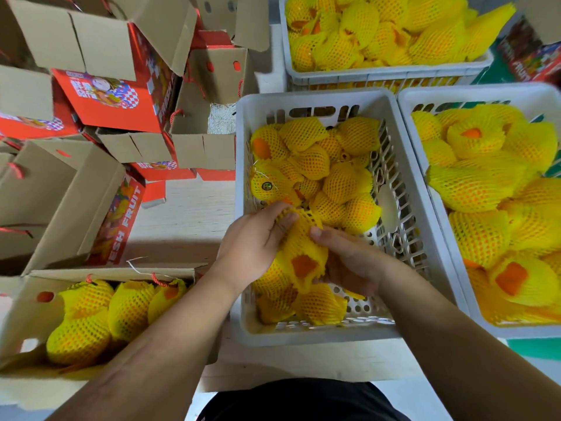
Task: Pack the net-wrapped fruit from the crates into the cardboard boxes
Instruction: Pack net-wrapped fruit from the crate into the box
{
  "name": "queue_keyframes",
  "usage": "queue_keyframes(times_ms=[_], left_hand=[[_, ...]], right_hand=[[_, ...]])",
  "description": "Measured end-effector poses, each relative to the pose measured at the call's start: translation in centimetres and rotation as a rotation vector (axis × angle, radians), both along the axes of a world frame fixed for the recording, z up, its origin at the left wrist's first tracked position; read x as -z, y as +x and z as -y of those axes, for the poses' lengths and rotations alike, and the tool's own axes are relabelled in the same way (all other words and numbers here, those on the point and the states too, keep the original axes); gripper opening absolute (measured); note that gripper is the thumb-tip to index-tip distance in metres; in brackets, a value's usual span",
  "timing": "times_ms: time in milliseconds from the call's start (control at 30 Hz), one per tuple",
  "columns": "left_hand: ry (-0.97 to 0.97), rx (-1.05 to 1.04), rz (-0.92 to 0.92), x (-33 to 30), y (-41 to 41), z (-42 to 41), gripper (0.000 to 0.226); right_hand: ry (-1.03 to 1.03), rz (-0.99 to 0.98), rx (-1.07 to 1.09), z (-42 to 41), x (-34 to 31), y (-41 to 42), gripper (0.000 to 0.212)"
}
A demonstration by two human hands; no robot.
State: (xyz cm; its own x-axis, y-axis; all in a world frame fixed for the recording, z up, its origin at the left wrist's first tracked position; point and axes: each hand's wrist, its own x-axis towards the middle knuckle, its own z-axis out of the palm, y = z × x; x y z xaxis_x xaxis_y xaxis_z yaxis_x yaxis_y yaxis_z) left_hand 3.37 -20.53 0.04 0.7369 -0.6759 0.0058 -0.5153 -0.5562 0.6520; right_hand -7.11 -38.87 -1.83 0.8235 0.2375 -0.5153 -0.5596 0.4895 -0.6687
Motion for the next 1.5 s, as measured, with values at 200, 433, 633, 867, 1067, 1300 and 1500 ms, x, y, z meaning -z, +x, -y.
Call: queue_keyframes(times_ms=[200,433,633,867,1067,1300,1500], left_hand=[[-0.048,-0.012,0.012,0.3,-0.1,0.6,0.052],[0.345,0.092,0.165,0.0,-0.9,1.4,0.091],[0.327,0.050,0.081,-0.4,-0.7,1.5,0.101],[0.232,-0.006,0.154,0.5,-0.5,1.2,0.118],[0.176,0.048,0.253,0.9,-0.4,1.2,0.077],[0.068,0.036,0.167,0.8,-0.5,1.1,0.083],[-0.146,-0.059,-0.041,0.2,-0.8,0.1,0.071]], right_hand=[[0.101,0.082,0.040,-0.1,0.4,0.1,0.055],[0.125,0.101,0.313,1.0,0.9,0.5,0.042],[0.114,0.215,0.345,0.6,0.4,0.3,0.017],[-0.403,0.146,0.345,1.6,1.6,0.5,0.039],[-1.242,-0.388,-0.588,2.2,5.0,-0.8,0.067],[-1.504,-0.506,-0.828,0.5,5.3,-0.3,0.113],[-1.388,-0.284,-0.155,1.7,3.3,-0.7,0.096]])
